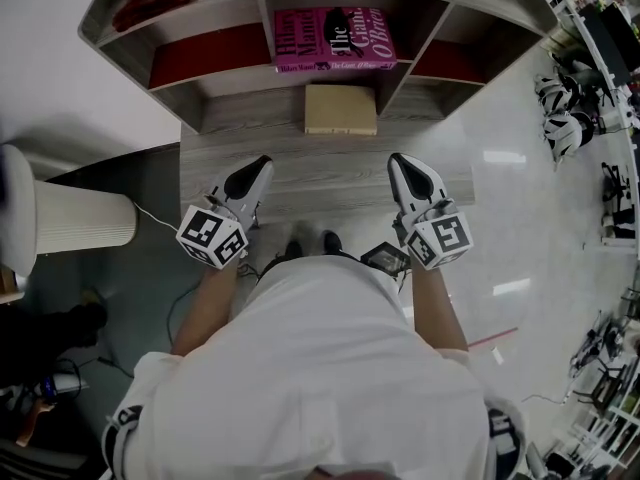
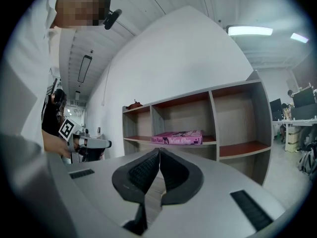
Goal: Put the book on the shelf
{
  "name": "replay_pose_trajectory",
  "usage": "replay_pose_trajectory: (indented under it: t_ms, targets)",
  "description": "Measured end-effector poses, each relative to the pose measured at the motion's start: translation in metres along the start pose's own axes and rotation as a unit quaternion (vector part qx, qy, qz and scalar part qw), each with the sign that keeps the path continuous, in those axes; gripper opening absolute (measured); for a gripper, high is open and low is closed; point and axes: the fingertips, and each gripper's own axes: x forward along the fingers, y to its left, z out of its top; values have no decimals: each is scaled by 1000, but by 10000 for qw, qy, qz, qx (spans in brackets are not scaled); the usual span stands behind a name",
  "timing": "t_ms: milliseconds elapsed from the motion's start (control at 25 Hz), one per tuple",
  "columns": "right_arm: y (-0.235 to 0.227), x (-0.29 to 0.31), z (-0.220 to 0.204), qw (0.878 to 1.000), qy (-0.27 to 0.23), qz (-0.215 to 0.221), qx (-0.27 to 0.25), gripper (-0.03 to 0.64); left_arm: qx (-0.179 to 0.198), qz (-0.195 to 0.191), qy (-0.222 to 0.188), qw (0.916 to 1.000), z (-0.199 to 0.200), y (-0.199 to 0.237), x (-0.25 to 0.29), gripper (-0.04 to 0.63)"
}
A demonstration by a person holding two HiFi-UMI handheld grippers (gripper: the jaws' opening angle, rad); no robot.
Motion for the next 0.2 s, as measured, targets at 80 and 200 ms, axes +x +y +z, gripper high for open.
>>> replay_pose_trajectory:
  t_ms: [80,200]
  targets:
    - [-4,0,0,10000,-6,27,-18,17,-6,-42,12,10000,-1,-3,5,28]
    - [-12,-1,-3,10000,-28,4,26,17,-2,-128,46,9999,-5,-10,15,28]
